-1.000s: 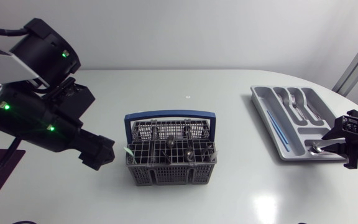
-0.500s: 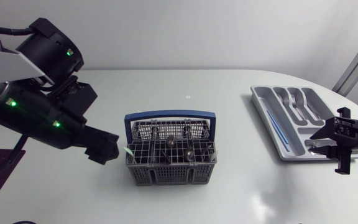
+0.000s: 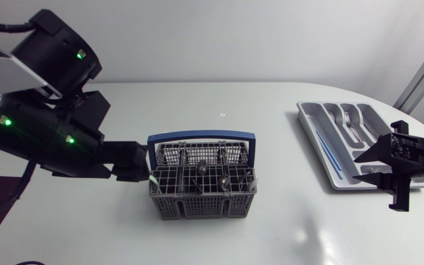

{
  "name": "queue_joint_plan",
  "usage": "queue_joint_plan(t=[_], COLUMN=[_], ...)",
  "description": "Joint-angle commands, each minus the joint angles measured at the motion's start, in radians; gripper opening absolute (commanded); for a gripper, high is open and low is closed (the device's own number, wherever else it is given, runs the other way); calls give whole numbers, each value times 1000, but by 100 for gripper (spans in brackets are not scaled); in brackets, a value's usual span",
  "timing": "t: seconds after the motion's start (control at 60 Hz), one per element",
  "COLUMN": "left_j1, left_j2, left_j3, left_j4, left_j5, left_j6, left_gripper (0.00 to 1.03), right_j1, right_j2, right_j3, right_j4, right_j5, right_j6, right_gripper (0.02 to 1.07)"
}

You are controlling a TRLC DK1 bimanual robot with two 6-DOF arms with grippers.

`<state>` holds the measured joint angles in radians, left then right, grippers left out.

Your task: Unload the cutlery basket into the drawer organizer.

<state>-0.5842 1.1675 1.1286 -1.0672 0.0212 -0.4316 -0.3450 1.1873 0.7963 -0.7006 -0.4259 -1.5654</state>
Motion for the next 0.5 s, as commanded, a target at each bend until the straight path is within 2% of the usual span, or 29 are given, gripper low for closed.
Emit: queue_joint_plan(t=[0.0,0.233,0.317,0.367,0.45,0.483], left_j1=[-16,-43,-48,-49,-69,-74], left_j2=[-22,-12,3,14,43,50], left_j3=[59,134,155,172,217,227], left_j4=[-11,-65,-88,-100,-132,-140], left_j5=[3,23,59,68,72,71], left_j6=[-59,-183,-236,-251,-277,-285], left_gripper=[99,99,99,99,99,99], right_j1=[34,136,173,205,273,291], right_j2=[-46,-163,-215,-242,-304,-318], right_j3=[-14,-8,-9,-8,-12,-14], right_j4=[-37,-108,-112,-123,-134,-134], right_j5=[-8,-8,-5,-2,13,21], right_j6=[54,160,223,258,355,373], right_gripper=[56,58,66,67,77,78])
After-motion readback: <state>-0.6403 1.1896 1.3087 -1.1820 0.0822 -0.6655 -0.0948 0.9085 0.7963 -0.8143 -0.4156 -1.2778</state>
